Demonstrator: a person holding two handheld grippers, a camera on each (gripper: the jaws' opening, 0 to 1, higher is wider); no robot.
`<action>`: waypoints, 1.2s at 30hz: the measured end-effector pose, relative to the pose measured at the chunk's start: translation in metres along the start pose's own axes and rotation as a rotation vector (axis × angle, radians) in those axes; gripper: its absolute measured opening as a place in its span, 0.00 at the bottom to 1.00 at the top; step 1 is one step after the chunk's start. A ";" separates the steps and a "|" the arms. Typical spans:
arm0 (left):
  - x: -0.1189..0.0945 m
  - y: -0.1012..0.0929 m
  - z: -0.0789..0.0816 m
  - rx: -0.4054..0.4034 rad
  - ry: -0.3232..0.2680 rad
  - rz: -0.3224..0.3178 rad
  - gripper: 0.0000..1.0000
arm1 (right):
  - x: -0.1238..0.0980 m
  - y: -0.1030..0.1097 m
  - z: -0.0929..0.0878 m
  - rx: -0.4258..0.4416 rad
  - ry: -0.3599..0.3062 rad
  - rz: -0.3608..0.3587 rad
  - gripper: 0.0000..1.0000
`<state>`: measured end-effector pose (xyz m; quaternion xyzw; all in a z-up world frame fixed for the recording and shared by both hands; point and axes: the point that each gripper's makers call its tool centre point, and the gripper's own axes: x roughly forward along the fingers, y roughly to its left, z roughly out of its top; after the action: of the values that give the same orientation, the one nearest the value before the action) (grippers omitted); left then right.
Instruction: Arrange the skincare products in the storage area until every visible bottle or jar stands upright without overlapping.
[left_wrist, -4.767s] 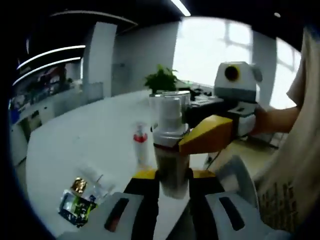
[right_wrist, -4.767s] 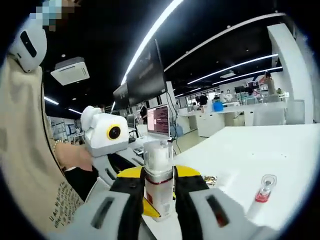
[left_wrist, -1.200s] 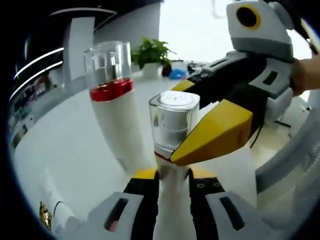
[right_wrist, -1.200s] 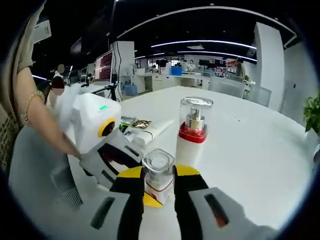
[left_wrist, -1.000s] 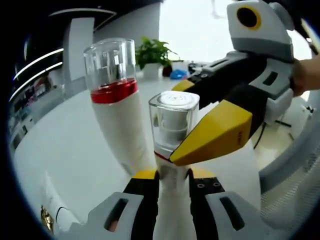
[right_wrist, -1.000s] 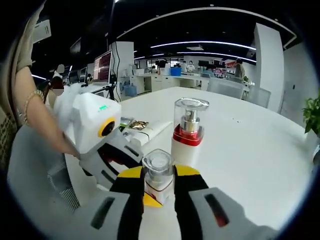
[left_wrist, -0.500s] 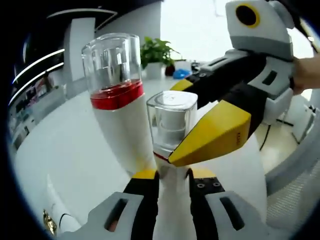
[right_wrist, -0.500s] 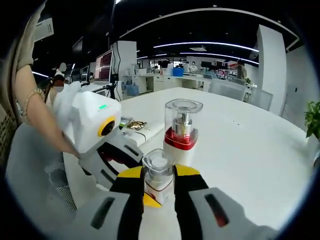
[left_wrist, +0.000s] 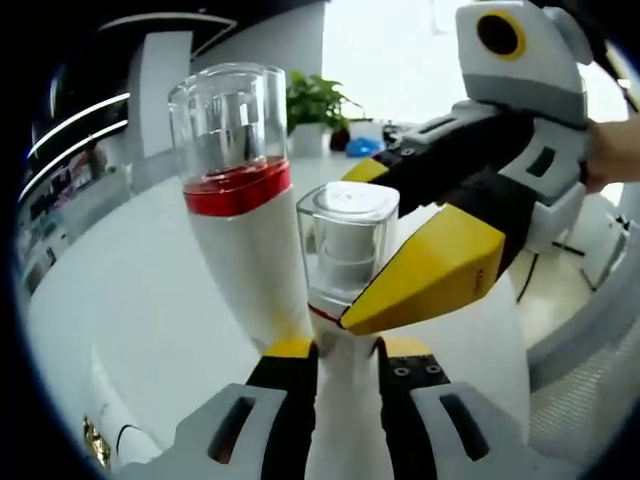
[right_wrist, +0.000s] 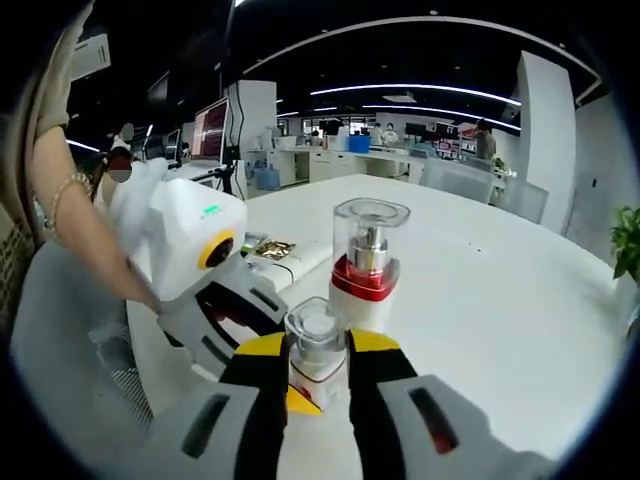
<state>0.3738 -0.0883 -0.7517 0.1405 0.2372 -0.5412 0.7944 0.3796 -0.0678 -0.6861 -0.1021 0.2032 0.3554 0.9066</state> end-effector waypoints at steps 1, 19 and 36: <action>-0.001 0.000 -0.001 0.000 0.004 0.000 0.20 | 0.000 0.000 0.000 0.001 0.000 0.000 0.22; -0.011 -0.003 -0.004 0.028 0.026 0.010 0.24 | 0.001 0.001 0.000 0.013 -0.006 0.006 0.26; -0.030 -0.004 -0.008 0.012 0.049 0.013 0.42 | -0.013 0.008 -0.001 0.054 -0.005 -0.021 0.39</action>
<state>0.3592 -0.0617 -0.7425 0.1600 0.2525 -0.5336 0.7911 0.3653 -0.0700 -0.6820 -0.0787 0.2092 0.3406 0.9132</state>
